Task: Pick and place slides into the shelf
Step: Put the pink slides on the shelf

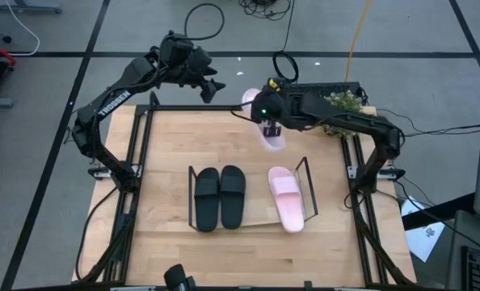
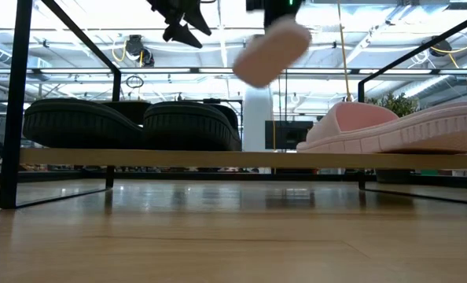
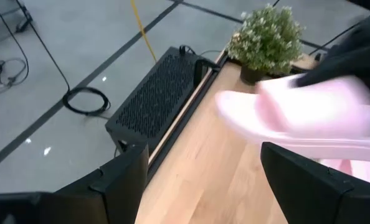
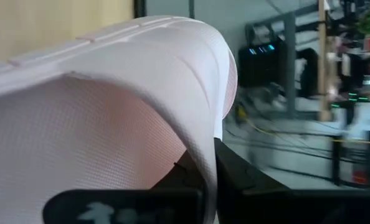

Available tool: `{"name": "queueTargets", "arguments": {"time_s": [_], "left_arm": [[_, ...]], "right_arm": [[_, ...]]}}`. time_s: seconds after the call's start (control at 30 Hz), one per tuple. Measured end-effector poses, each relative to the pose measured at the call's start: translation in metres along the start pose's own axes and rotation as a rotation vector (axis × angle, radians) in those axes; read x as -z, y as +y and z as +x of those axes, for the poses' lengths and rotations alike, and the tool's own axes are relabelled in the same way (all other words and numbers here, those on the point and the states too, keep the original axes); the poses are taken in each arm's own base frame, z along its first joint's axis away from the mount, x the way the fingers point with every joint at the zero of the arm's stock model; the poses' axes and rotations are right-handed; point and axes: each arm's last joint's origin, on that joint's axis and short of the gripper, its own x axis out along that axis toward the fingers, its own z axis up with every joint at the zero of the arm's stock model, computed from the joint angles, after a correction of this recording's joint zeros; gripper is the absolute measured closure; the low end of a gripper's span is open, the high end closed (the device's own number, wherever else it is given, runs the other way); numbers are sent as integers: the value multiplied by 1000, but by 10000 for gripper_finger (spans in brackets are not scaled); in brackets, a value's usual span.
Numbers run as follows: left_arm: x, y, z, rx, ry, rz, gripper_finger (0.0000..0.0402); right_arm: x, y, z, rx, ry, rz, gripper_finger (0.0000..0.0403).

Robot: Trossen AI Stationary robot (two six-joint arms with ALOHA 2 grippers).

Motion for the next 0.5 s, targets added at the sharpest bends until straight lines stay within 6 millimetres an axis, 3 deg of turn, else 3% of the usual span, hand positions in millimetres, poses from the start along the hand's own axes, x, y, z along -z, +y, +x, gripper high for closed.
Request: {"name": "queueTargets", "arguments": {"time_s": [0.1,0.2,0.33,0.5], "left_arm": [[2,2,0,-3,20,-8,94],[4,3,-1,-5,38,-12,94],[4,3,-1,-4,43,-12,94],[6,2,-1,-1,56,-11,94]], "right_arm": [[-9,3,-29,-76,-71,130,402],[-15,19,-46,-186,-111,244,402],[-22,46,-59,-340,-115,339,402],[-26,68,-68,-407,-82,466,402]]}}
